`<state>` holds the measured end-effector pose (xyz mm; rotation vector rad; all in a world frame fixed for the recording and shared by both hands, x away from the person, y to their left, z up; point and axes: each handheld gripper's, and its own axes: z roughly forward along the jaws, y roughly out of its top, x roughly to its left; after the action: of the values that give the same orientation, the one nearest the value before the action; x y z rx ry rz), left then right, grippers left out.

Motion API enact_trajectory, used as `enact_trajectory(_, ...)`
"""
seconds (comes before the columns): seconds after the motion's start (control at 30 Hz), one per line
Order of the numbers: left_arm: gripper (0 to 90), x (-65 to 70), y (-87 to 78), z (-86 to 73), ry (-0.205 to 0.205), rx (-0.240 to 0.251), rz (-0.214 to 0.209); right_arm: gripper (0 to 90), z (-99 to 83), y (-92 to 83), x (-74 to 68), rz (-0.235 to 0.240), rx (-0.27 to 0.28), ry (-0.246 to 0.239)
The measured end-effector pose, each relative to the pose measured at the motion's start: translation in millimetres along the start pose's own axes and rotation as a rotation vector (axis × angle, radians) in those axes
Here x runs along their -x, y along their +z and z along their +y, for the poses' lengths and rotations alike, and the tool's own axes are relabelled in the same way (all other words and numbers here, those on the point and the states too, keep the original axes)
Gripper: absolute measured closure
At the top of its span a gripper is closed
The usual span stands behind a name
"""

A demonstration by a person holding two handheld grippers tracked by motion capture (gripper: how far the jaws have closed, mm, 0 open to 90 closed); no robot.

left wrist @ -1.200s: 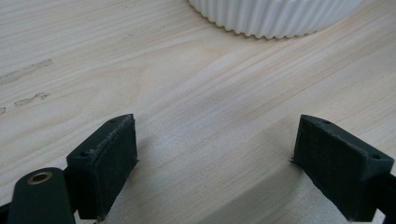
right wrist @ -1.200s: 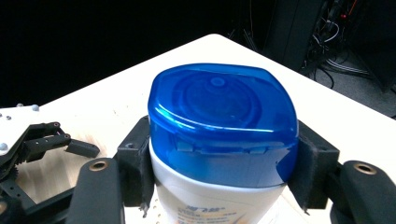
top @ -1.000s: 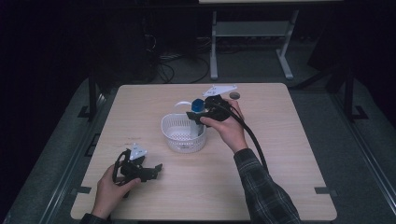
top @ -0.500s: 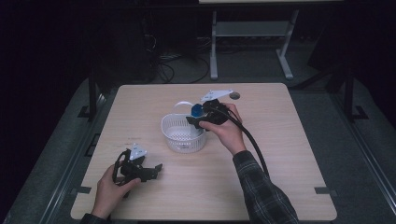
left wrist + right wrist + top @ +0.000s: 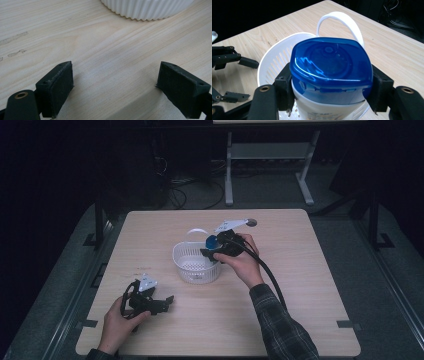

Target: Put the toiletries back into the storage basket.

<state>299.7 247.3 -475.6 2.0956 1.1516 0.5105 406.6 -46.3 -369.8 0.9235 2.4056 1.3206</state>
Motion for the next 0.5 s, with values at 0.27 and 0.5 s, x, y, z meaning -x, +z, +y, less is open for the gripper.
enact_trajectory(0.27,12.6,0.0,0.0,0.0,0.0,0.0,0.0,35.5,-3.4,2.8,-2.9,0.005,-0.022,-0.018)
enact_trajectory(0.5,12.6,0.1,0.0,0.0,0.0,0.0,0.0,35.4,-4.1,4.0,-4.7,0.01,-0.024,-0.023)
